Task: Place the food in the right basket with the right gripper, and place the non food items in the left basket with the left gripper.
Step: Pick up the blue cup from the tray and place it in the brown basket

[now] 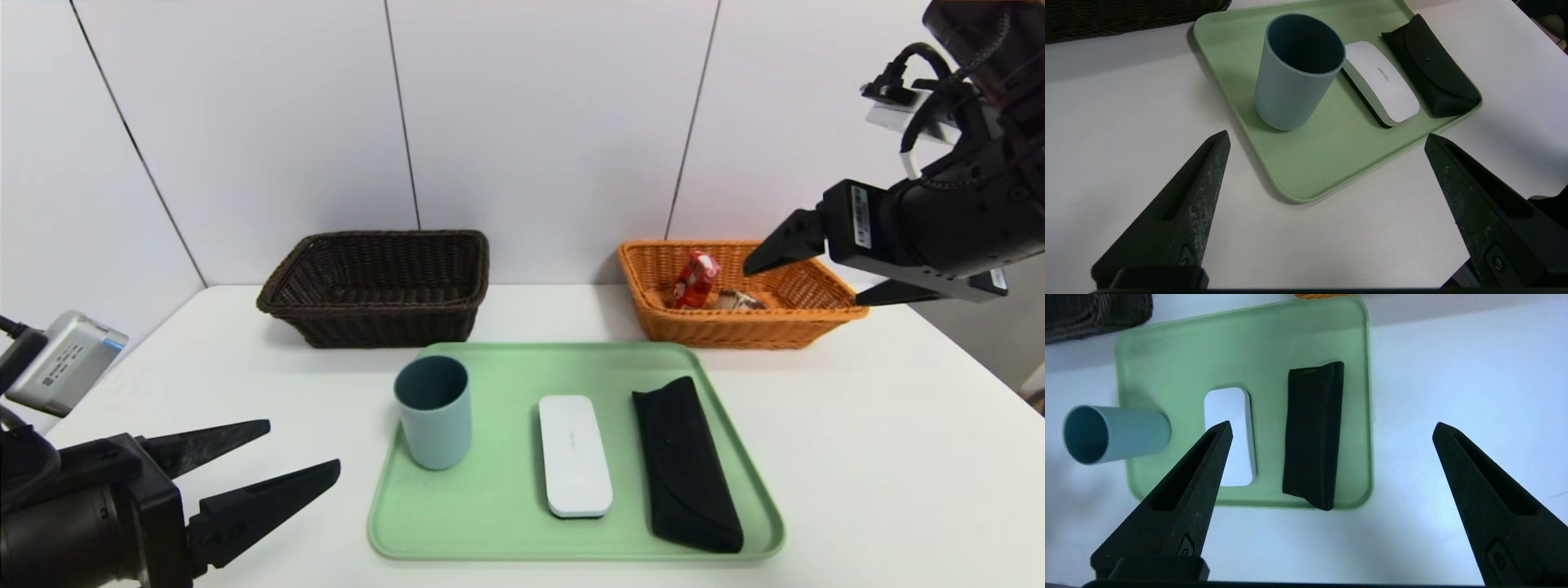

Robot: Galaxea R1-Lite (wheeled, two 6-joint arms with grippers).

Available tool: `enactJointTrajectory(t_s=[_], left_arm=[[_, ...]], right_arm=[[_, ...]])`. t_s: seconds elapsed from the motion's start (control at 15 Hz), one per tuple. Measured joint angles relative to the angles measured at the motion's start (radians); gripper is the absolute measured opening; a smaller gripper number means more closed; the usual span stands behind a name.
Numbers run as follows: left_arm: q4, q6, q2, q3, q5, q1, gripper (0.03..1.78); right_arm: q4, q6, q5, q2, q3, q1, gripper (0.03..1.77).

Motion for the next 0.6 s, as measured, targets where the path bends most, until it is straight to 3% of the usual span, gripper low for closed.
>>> enactJointTrajectory(t_s=[0.13,0.4,0.53,0.6], left_arm=[[0.007,0.022,-0.001,-0.006,0.004,-0.001,1.69],[0.031,0.111,-0.004,-0.009,0.005,-0.002,1.69],[0.030,0.136,-0.007,-0.004,0.000,-0.002,1.69],[0.031,0.141,-0.007,-0.001,-0.002,-0.002,1.69]], right_arm=[[-0.080,-0.139,-0.041,-0.041,0.085,-0.006,1.69],[-0.345,-0.461,-0.059,-0.113,0.317,-0.036,1.69],[-0.503,-0.566,-0.082,-0.136,0.409,-0.047,1.69],[-0.539,-0.577,-0.102,-0.143,0.441,-0.051,1.69]])
